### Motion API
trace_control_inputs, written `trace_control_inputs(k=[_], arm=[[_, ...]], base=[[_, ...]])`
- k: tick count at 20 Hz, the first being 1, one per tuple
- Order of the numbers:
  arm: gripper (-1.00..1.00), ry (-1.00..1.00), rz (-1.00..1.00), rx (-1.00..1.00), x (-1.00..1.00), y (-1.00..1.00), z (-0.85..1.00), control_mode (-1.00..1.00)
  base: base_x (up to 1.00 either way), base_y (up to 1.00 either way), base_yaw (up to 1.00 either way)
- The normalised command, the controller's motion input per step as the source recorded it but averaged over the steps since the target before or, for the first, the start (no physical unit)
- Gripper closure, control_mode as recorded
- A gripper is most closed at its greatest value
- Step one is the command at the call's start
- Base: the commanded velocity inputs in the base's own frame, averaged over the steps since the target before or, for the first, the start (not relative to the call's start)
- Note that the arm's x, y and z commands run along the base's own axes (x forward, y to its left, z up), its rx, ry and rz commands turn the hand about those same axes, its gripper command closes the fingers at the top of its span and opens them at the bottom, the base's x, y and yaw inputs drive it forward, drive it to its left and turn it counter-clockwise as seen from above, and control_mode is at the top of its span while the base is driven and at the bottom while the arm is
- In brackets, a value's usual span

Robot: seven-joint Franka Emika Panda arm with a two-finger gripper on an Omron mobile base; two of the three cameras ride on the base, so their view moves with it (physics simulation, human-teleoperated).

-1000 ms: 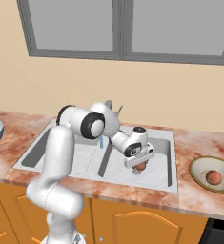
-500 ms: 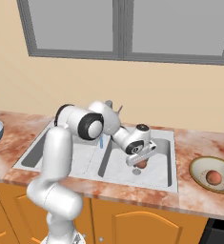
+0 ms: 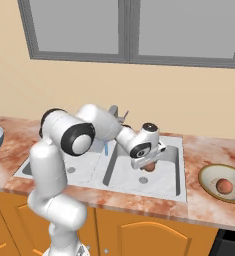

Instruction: Pick the onions from the sink and place them in one bowl. Place the mushroom in the other bowl. Then turn off the sink faucet.

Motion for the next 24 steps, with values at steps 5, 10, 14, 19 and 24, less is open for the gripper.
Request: trace_control_inputs(k=[5,10,14,19,24], arm=[[1.00,0.00,-0.19,0.01,-0.19,0.00,0.86,-1.00],[1.00,0.00,-0.25,0.02,-0.15,0.00,0.83,-1.00],[1.00,-0.01,-0.27,0.03,-0.25,0.00,0.59,-1.00],[1.00,0.00,-0.30,0.08,-0.39,-0.01,0.40,-1.00],[1.00,0.00,-0.37,0.09,-0.43,-0.01,0.36,-1.00]], base=[[0.00,0.00,0.00],[0.00,0.00,0.00],[0.00,0.00,0.00],[0.00,0.00,0.00],[0.00,0.00,0.00]])
